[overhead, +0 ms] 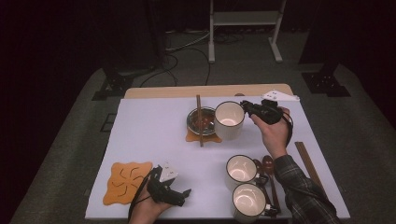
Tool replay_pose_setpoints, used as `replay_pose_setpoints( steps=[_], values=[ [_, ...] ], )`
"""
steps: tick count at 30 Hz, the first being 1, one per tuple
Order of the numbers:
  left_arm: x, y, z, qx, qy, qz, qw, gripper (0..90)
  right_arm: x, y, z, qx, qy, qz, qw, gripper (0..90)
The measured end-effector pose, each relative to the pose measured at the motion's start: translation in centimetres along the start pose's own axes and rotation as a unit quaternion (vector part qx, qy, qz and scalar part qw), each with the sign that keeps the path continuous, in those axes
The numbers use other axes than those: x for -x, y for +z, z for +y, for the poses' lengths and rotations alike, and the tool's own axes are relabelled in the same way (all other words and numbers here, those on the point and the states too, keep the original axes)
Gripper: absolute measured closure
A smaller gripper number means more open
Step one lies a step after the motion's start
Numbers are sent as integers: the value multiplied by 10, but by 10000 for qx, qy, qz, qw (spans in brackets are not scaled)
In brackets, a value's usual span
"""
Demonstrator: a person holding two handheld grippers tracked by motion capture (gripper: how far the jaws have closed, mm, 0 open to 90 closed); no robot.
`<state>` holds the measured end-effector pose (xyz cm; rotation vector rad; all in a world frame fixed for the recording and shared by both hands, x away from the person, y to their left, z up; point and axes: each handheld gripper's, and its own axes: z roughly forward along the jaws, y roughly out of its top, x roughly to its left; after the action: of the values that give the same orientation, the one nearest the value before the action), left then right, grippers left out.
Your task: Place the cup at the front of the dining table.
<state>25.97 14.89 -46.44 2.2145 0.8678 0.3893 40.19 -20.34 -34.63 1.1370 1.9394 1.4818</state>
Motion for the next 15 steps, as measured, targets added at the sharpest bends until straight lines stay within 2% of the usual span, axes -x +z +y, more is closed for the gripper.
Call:
replay_pose_setpoints(
  steps=[15],
  values=[
    [0, 0, 0, -15, 9, -10, 10000, 4, -16, 16, 18, 35, -55, 131, 9999, 820]
  ],
)
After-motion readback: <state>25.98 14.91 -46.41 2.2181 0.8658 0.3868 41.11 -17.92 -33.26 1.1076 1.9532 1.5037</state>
